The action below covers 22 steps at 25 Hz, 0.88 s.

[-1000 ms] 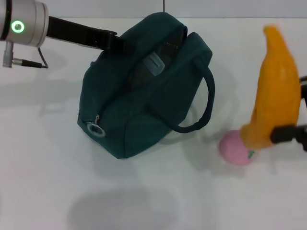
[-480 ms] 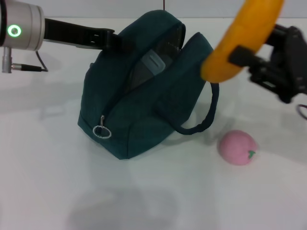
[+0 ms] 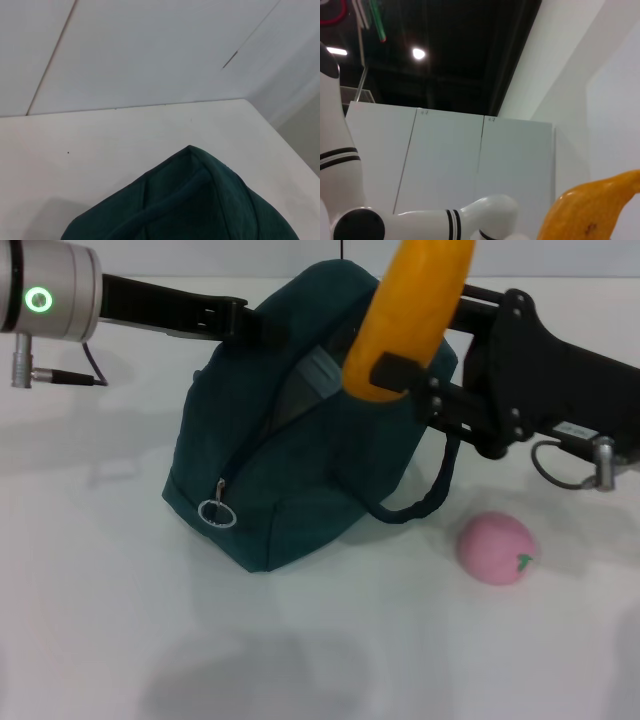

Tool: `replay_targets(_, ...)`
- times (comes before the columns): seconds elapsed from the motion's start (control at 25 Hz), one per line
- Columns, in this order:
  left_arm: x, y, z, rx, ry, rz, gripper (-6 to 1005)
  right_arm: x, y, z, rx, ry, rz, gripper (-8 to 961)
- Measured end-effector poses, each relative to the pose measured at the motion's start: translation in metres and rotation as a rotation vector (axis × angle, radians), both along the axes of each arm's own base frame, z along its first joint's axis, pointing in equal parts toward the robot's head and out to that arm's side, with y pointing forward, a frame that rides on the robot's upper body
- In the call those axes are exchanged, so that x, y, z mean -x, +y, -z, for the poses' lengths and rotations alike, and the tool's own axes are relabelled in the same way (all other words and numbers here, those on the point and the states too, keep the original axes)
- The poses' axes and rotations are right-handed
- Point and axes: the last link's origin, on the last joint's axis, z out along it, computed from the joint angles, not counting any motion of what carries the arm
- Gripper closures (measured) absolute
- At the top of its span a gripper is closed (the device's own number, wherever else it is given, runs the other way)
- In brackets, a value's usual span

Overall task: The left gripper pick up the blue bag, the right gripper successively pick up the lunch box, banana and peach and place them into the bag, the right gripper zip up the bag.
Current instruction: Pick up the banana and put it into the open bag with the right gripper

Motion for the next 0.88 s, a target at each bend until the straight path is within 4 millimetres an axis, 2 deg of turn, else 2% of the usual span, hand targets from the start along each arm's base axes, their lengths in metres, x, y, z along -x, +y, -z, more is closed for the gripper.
replay_targets(0.44, -0.003, -0.003, 0.008, 0.03, -0.025, 0.008, 945, 0.009, 0.018, 0.027, 0.018, -0.1, 0.105, 510)
replay_targets(0.72, -0.002, -0.004, 0.009, 0.034, -0.023, 0.009, 945, 0.015, 0.016, 0.035, 0.079, -0.093, 0.131, 505)
replay_targets(0.88, -0.002, -0.004, 0.009, 0.036, -0.022, 0.008, 944, 0.016, 0.014, 0.036, 0.144, -0.036, 0.205, 497)
